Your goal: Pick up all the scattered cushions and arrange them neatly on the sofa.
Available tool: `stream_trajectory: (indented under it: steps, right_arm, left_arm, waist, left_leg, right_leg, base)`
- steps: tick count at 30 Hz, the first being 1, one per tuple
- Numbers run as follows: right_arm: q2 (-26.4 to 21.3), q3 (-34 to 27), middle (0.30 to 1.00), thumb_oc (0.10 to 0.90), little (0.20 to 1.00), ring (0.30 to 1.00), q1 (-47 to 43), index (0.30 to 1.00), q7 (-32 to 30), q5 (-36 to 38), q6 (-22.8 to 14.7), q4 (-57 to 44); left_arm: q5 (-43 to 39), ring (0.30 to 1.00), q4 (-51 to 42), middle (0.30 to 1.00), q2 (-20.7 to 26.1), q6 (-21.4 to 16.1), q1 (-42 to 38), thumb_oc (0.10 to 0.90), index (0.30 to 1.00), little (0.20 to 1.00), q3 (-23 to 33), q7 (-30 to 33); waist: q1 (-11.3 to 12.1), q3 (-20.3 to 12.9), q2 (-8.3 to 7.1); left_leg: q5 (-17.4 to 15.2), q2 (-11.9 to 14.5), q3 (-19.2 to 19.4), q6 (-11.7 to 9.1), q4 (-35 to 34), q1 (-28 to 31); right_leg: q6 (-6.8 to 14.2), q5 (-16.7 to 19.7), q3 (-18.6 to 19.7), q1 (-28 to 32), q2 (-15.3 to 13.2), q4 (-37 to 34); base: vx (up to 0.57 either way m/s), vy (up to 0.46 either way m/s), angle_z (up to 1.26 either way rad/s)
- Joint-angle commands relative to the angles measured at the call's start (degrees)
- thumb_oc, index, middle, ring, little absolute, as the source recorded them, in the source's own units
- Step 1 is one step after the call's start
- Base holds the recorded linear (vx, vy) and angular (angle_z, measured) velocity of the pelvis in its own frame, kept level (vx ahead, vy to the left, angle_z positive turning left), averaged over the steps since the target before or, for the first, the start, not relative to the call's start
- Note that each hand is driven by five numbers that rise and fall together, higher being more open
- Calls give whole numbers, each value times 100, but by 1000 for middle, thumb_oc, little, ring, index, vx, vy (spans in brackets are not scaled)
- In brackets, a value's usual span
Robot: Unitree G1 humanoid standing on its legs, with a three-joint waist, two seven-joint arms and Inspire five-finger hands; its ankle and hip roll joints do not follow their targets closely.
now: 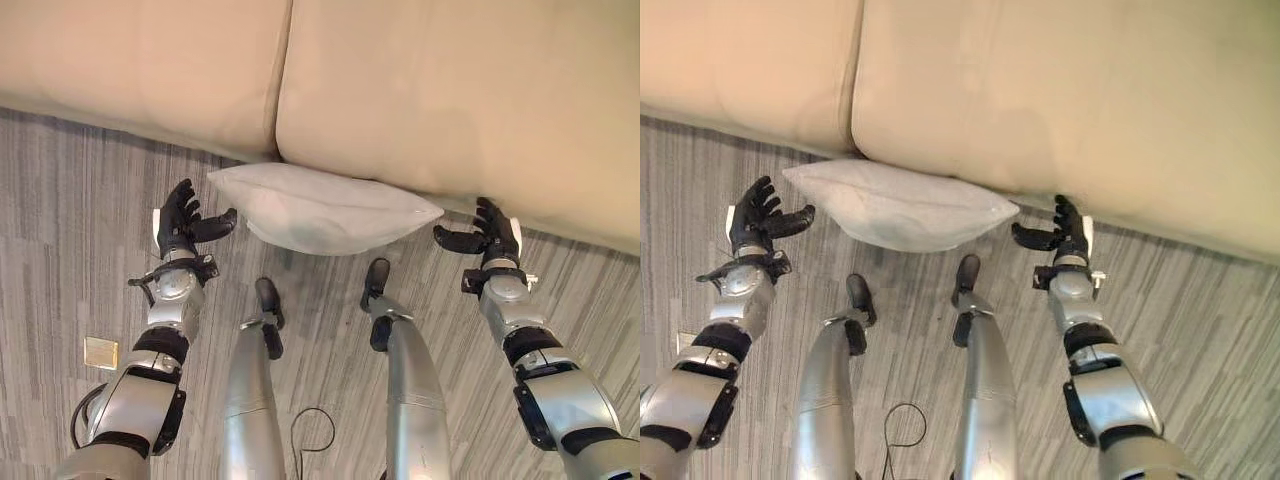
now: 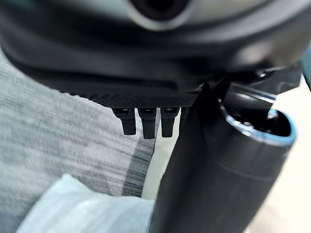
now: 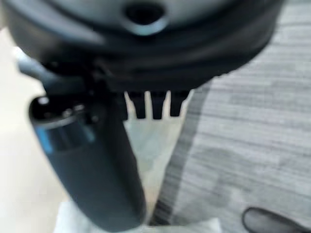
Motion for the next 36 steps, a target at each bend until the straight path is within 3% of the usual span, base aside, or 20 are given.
stream_trajectory:
  steps: [1, 9, 14, 19, 20, 24, 25, 30, 36]
  right_arm:
    - [185, 236, 900, 800, 900, 900, 380, 900, 40, 233, -255, -133]
    - [559, 1162, 900, 800, 900, 900, -1, 900, 552, 150, -197, -628]
    - [963, 1653, 900, 800, 900, 900, -231, 900, 1129, 576, -216, -885]
    - [1217, 1819, 900, 800, 900, 900, -393, 900, 1255, 716, -227, -1088]
    - [1388, 1973, 900, 800, 900, 900, -548, 900, 1324, 752, -183, -1061]
    - [1388, 1973, 900, 800, 900, 900, -548, 900, 1324, 752, -183, -1061]
    - [1709, 2210, 300, 400, 300, 300, -922, 300, 1401, 833, -141, -847]
    - [2019, 2197, 300, 400, 300, 300, -1073, 300, 1367, 995, -167, -598]
    - [1903, 2103, 300, 400, 300, 300, -961, 300, 1129, 614, -305, -782]
  left_arm:
    - [-415, 900, -105, 900, -86, -396, 516, 800, 900, 900, 44, -90]
    - [-882, 900, -313, 900, -609, -240, 184, 800, 900, 900, -394, -337]
    - [-1187, 900, -211, 900, -896, -89, -218, 800, 900, 900, -714, -688]
    - [-1412, 900, -78, 900, -978, 21, -483, 800, 900, 900, -807, -921]
    - [-1522, 300, 1, 300, -1055, 63, -654, 400, 300, 300, -881, -1054]
    - [-1522, 300, 1, 300, -1055, 63, -654, 400, 300, 300, -881, -1054]
    - [-2019, 300, 113, 300, -1291, 83, -1069, 400, 300, 300, -904, -1174]
    - [-2170, 300, 217, 300, -1356, 70, -1243, 400, 300, 300, -889, -1220]
    - [-1729, 300, 272, 300, -1264, -42, -1129, 400, 300, 300, -803, -1092]
  waist:
    - [-10, -918, 254]
    - [39, -1190, 284]
    - [61, -1299, 269]
    - [40, -1358, 253]
    - [26, -1389, 249]
    - [26, -1389, 249]
    - [47, -1466, 235]
    - [53, -1531, 244]
    - [30, -1683, 209]
  left_leg:
    - [306, 21, -608, -386, -365, -530]
    - [118, -120, -716, -274, 392, -1674]
    - [140, -149, -776, -268, 521, -1947]
    - [150, -132, -826, -290, 567, -2040]
    - [162, -130, -859, -318, 613, -2093]
    - [162, -130, -859, -318, 613, -2093]
    - [184, -126, -908, -351, 568, -2127]
    - [315, -128, -933, -395, 298, -2063]
    - [417, -159, -959, -429, 80, -2004]
  right_leg:
    - [683, -733, 265, -490, -298, 715]
    - [623, -826, 491, -1632, -300, 1306]
    - [633, -778, 528, -1892, -255, 1390]
    - [653, -750, 528, -1974, -228, 1399]
    - [662, -727, 524, -2012, -215, 1417]
    - [662, -727, 524, -2012, -215, 1417]
    - [691, -644, 516, -2037, -211, 1335]
    - [733, -507, 504, -1945, -206, 1060]
    - [760, -417, 471, -1810, -206, 810]
  base:
    - [73, 94, -13]
    - [59, 52, -5]
    - [30, 31, 2]
    - [12, 10, -2]
    - [15, 14, -4]
    - [4, 3, -1]
    - [0, 0, 0]
    - [-8, 10, -5]
    - [-22, 23, -1]
